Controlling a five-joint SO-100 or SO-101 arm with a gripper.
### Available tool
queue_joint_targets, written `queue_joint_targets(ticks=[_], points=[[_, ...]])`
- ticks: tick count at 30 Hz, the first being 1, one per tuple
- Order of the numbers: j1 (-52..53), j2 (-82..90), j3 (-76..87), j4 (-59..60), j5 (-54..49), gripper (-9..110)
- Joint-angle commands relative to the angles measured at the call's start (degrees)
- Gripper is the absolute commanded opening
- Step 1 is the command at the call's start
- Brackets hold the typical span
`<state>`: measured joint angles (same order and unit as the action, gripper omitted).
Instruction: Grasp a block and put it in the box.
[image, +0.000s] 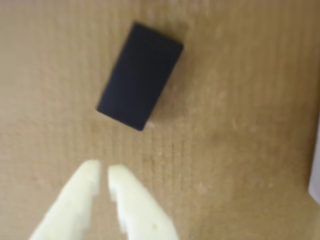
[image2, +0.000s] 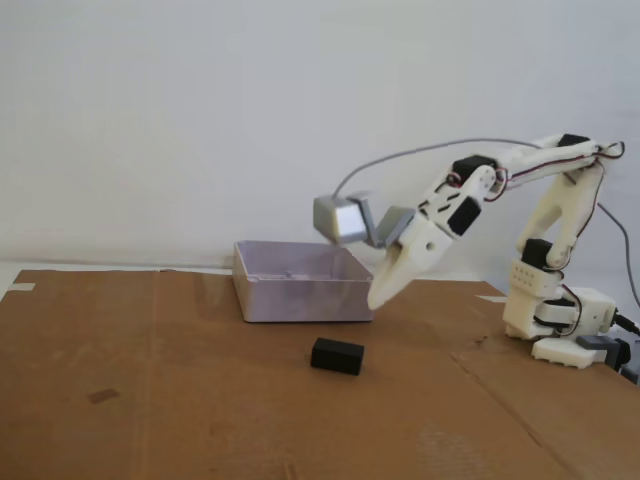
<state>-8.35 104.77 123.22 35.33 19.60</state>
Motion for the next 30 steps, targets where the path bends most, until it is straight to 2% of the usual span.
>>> queue_joint_targets(ticks=[1,19,30], points=[[-0.09,-0.88,-7.03,-2.64,-0.53,0],[1.85,-4.04,-6.86,-2.72,-0.53,0],[1.67,-7.73,-9.14,-8.79,-0.35,0]])
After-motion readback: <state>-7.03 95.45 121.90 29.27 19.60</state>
